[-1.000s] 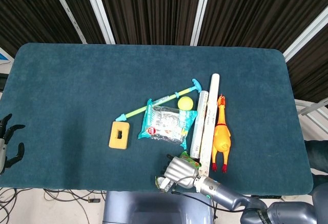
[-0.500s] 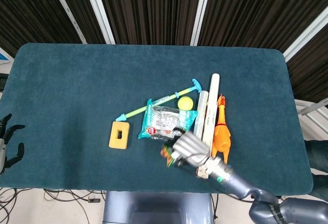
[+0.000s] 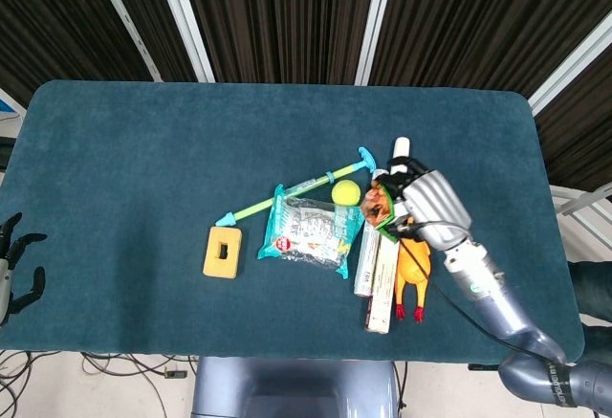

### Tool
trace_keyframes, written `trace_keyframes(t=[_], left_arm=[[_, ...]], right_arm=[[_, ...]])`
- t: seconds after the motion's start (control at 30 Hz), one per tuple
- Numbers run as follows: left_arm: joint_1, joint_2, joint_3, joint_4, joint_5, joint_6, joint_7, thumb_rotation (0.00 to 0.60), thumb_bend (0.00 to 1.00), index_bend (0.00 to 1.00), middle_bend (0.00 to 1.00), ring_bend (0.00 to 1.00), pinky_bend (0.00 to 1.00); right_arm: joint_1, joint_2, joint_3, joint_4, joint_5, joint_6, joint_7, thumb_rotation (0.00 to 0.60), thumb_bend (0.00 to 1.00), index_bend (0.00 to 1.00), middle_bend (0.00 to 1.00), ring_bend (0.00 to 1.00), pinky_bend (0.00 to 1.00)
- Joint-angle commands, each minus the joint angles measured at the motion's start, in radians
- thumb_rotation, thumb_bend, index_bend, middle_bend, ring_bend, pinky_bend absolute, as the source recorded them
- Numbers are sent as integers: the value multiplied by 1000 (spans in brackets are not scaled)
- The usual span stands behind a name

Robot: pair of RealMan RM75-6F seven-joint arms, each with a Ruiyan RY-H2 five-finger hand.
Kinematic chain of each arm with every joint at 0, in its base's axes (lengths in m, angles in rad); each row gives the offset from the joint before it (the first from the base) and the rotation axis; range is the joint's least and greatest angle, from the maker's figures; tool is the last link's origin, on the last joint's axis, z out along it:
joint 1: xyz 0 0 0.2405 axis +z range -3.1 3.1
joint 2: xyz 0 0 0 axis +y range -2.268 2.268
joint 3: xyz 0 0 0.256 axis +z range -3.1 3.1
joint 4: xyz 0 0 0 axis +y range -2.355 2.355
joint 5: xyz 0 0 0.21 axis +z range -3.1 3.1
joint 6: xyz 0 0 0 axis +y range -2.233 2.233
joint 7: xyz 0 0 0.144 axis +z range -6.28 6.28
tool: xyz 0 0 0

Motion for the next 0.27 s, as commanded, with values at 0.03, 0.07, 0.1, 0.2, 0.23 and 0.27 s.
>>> trace_keyframes(t=[0.03,0.07,0.1,0.2,0.23,0.27], left_arm=[[0,0,0,1,1,2,1,600,510,264,0,0,0],[1,0,-1,1,1,3,1,600,510,264,0,0,0],[1,-1,-1,1,1,3,0,600,510,264,0,0,0],[1,-1,-1,1,1,4,0,600,510,264,0,0,0],[1,-1,0,1,2,4,1,600,510,264,0,0,0],[1,-1,0,1,2,4,2,600,510,264,0,0,0]], right_arm=[[-22,37,24,-9,15,32,53,600,510,528,549,595,274],[-26,46,27,-12,16,36,65,600,510,528,549,595,274],[-29,54,29,-13,17,40,74,600,509,529,549,595,274],[-38,73,35,-13,23,49,97,600,509,529,549,596,274],[-40,79,35,-13,26,50,105,600,509,529,549,596,274],[-42,83,35,-13,27,50,111,600,508,529,549,596,274]])
